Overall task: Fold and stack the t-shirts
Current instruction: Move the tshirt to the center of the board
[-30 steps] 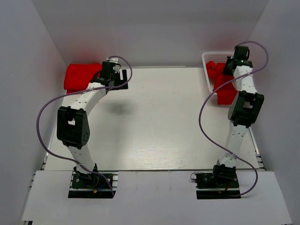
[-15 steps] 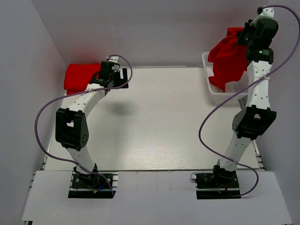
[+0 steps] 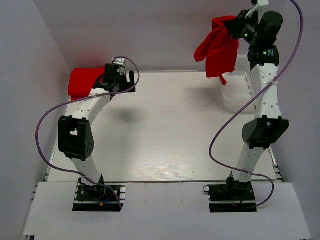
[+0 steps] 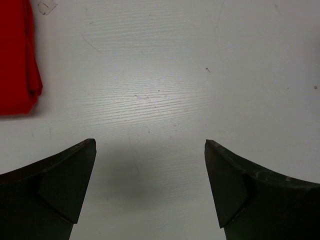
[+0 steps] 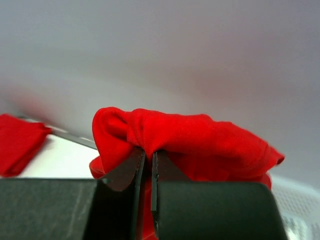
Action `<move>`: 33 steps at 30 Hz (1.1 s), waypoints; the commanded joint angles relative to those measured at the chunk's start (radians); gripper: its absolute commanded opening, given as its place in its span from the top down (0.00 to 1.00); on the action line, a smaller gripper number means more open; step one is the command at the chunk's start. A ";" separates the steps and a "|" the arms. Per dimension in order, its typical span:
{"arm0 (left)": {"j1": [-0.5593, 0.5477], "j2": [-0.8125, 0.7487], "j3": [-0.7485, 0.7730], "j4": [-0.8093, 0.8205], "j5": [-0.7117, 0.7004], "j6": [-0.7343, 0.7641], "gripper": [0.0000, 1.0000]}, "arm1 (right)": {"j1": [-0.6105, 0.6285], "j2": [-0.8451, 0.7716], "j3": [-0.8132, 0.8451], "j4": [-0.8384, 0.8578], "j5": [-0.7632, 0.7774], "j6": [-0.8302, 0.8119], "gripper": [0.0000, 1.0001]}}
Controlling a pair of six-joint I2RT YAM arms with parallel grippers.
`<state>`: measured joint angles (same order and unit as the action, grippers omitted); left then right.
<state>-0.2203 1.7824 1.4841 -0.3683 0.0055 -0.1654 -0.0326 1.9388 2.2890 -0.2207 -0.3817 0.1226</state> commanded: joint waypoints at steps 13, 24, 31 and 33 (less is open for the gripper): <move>0.041 -0.182 0.127 -0.225 -0.188 -0.138 0.00 | 0.313 -0.152 -0.172 0.132 -0.238 -0.073 1.00; 0.050 -0.327 -0.051 -0.278 -0.121 -0.249 0.00 | 0.402 -0.279 -0.838 -0.045 -0.083 -0.206 0.10; 0.022 -0.296 -0.208 -0.215 0.144 -0.229 0.00 | 0.390 -0.439 -1.042 -0.069 0.178 -0.159 0.10; 0.022 -0.284 -0.244 -0.187 0.201 -0.229 0.00 | 0.389 -0.458 -1.076 -0.078 0.219 -0.130 0.10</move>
<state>-0.1925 1.5024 1.2770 -0.6064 0.0559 -0.3939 0.3618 1.5558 1.2366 -0.3290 -0.2802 -0.0315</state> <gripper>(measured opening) 0.990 0.904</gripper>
